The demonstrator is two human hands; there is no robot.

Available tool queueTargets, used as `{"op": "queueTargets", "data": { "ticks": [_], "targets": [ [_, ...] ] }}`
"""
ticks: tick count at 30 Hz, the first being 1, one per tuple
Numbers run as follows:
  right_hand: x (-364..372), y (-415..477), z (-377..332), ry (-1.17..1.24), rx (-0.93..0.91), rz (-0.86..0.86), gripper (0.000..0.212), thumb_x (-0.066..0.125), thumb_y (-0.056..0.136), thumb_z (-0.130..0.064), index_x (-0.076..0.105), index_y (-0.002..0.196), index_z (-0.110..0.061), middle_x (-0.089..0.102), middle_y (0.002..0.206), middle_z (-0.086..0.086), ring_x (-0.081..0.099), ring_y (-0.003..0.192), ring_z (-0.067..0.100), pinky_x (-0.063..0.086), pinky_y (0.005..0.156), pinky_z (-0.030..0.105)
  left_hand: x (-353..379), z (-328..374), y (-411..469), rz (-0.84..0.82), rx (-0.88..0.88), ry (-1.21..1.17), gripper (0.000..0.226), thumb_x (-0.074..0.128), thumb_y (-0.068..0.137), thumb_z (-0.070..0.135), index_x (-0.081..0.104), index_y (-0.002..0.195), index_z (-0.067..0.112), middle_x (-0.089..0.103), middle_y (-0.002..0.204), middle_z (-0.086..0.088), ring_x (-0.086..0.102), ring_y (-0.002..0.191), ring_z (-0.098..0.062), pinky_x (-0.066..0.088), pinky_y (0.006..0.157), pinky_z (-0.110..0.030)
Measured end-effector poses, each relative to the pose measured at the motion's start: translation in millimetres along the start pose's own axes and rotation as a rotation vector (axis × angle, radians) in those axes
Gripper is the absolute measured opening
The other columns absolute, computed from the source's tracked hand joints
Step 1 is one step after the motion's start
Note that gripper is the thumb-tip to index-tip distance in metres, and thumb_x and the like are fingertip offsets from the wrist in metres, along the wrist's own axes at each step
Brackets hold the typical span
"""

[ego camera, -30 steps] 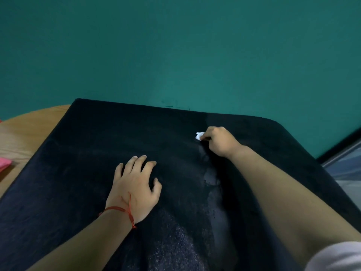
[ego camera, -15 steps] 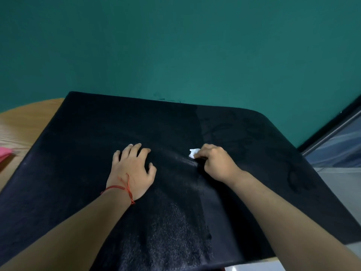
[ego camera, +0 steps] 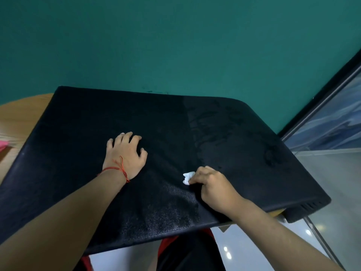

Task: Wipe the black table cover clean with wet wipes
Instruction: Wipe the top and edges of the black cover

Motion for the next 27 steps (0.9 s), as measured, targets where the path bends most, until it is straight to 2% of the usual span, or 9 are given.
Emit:
{"op": "queueTargets", "data": {
  "ticks": [2, 4, 9, 12, 15, 18, 21, 24, 27],
  "targets": [
    [0, -21, -11, 0.000, 0.003, 0.022, 0.068, 0.050, 0.070, 0.022, 0.082, 0.108, -0.024, 0.058, 0.106, -0.029, 0.044, 0.092, -0.011, 0.034, 0.088, -0.002, -1, 0, -1, -0.001, 0.002, -0.002, 0.053, 0.038, 0.100, 0.050, 0.049, 0.148, 0.031, 0.042, 0.161, -0.002, 0.029, 0.153, -0.025, 0.022, 0.125, -0.055],
    [0, -41, -23, -0.007, 0.007, 0.029, 0.070, 0.047, 0.068, 0.021, 0.081, 0.108, -0.024, 0.059, 0.113, -0.023, 0.042, 0.093, -0.010, 0.035, 0.087, -0.002, -2, 0, -2, -0.007, -0.001, -0.004, 0.054, 0.038, 0.100, 0.050, 0.048, 0.149, 0.031, 0.042, 0.162, -0.003, 0.029, 0.154, -0.025, 0.021, 0.125, -0.055],
    [0, -87, -47, -0.023, 0.038, 0.048, 0.065, 0.046, 0.066, 0.012, 0.079, 0.108, -0.025, 0.062, 0.105, -0.018, 0.056, 0.093, 0.004, 0.052, 0.083, 0.013, -3, 0, -5, -0.030, 0.002, -0.004, 0.055, 0.037, 0.102, 0.049, 0.046, 0.152, 0.029, 0.038, 0.165, -0.005, 0.026, 0.156, -0.027, 0.019, 0.126, -0.056],
    [3, -104, -59, 0.007, 0.118, 0.040, 0.056, 0.053, 0.071, 0.003, 0.079, 0.110, -0.027, 0.061, 0.103, -0.019, 0.056, 0.094, 0.005, 0.042, 0.085, 0.004, -4, 0, -6, -0.042, 0.000, -0.002, 0.055, 0.037, 0.102, 0.048, 0.045, 0.153, 0.028, 0.036, 0.166, -0.006, 0.025, 0.156, -0.028, 0.018, 0.127, -0.057],
    [6, -111, -71, 0.017, 0.225, 0.111, 0.031, 0.062, 0.081, -0.014, 0.078, 0.101, -0.031, 0.058, 0.097, -0.020, 0.052, 0.092, -0.003, 0.034, 0.078, 0.001, -5, 0, -6, -0.051, 0.000, -0.007, 0.056, 0.037, 0.103, 0.048, 0.044, 0.154, 0.028, 0.035, 0.167, -0.006, 0.024, 0.157, -0.028, 0.017, 0.127, -0.057],
    [17, -108, -84, 0.062, 0.311, 0.183, 0.015, 0.063, 0.088, -0.030, 0.077, 0.093, -0.032, 0.058, 0.092, -0.019, 0.056, 0.091, -0.001, 0.045, 0.076, 0.013, -5, 0, -6, -0.052, -0.001, -0.010, 0.056, 0.036, 0.103, 0.048, 0.044, 0.154, 0.027, 0.034, 0.167, -0.006, 0.024, 0.157, -0.028, 0.016, 0.128, -0.057],
    [32, -104, -105, 0.153, 0.320, 0.186, 0.013, 0.067, 0.096, -0.028, 0.079, 0.099, -0.030, 0.059, 0.095, -0.017, 0.067, 0.100, 0.003, 0.055, 0.081, 0.022, -5, -1, -5, -0.053, -0.001, -0.014, 0.055, 0.037, 0.103, 0.048, 0.045, 0.154, 0.027, 0.035, 0.167, -0.006, 0.024, 0.157, -0.028, 0.016, 0.128, -0.057],
    [40, -103, -111, 0.193, 0.345, 0.194, 0.011, 0.072, 0.097, -0.025, 0.081, 0.102, -0.031, 0.057, 0.092, -0.017, 0.066, 0.092, 0.001, 0.052, 0.078, 0.013, -4, -1, -6, -0.054, -0.001, -0.010, 0.056, 0.036, 0.103, 0.049, 0.045, 0.154, 0.028, 0.034, 0.167, -0.006, 0.024, 0.157, -0.028, 0.016, 0.127, -0.057],
    [31, -106, -92, 0.139, 0.439, 0.262, 0.009, 0.077, 0.092, -0.021, 0.081, 0.094, -0.030, 0.053, 0.083, -0.015, 0.059, 0.078, 0.004, 0.039, 0.068, 0.007, -4, -1, -5, -0.056, 0.002, -0.005, 0.056, 0.035, 0.103, 0.049, 0.044, 0.155, 0.028, 0.034, 0.167, -0.005, 0.023, 0.157, -0.028, 0.016, 0.128, -0.056]
  ]
}}
Point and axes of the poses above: each hand's wrist, its own y-axis towards the middle knuckle, its own x-axis out of the palm, z = x × y, the point moved 1 cm from there along y, towards the middle knuckle
